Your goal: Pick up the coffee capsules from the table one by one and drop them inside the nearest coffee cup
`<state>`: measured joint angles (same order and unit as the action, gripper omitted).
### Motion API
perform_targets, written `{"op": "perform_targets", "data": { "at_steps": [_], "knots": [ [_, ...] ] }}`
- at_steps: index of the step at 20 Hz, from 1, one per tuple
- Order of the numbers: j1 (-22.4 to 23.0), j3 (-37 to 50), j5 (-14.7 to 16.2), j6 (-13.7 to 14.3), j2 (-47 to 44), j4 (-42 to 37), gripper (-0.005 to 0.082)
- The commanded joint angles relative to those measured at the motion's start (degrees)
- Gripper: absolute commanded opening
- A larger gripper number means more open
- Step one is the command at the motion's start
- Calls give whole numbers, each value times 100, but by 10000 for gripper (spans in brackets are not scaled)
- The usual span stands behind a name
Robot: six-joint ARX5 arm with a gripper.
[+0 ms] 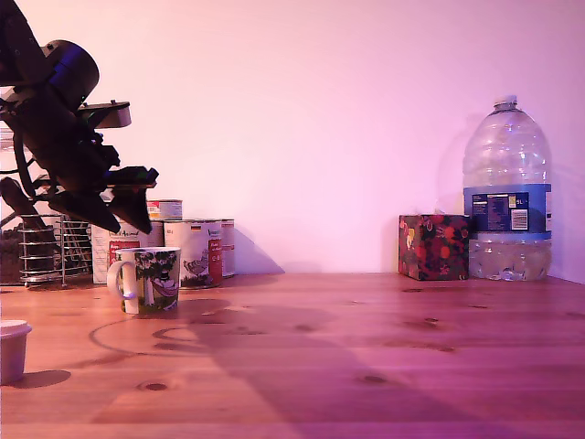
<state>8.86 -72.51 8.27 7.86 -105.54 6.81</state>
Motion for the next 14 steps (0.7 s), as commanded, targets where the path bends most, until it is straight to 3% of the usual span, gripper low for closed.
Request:
{"op": "perform_targets", "data": {
  "at_steps": [1, 5, 8, 14],
  "knots": [
    [13, -4, 37, 15, -173, -129, 489],
    [15, -4, 94, 149, -170, -144, 344],
    [15, -4, 87, 269, -125, -271, 72],
    [28, 144, 87, 267, 245, -560, 19]
  ]
}}
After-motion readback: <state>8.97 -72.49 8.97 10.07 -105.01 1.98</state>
